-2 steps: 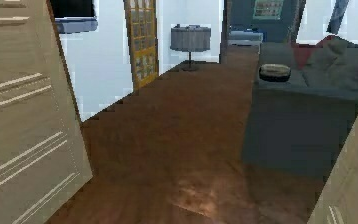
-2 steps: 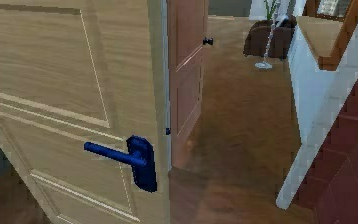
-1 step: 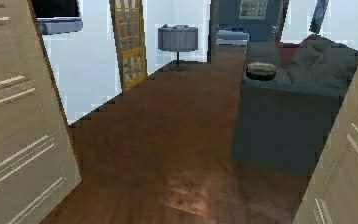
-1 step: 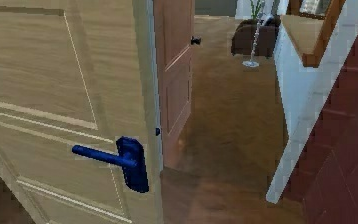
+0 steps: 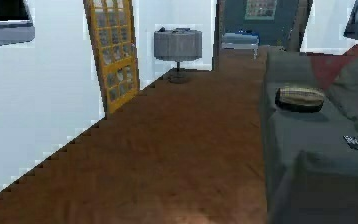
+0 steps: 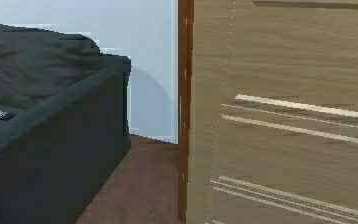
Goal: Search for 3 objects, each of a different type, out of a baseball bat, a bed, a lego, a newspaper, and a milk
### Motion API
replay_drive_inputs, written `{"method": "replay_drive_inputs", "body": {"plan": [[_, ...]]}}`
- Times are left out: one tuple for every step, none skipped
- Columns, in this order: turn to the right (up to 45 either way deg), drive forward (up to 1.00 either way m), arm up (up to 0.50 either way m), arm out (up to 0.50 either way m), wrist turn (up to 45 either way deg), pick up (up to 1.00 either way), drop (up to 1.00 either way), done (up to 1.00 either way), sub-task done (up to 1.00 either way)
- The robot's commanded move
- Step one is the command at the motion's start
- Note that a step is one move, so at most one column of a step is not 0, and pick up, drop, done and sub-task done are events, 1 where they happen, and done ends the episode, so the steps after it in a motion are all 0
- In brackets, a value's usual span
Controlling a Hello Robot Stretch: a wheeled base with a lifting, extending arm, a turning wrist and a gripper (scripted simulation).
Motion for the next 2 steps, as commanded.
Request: {"method": "replay_drive_inputs", "body": {"plan": [[0.0, 0.95, 0.00, 0.00, 0.0, 0.00, 0.00, 0.00, 0.00], [45.0, 0.00, 0.00, 0.00, 0.0, 0.00, 0.00, 0.00, 0.00]]}}
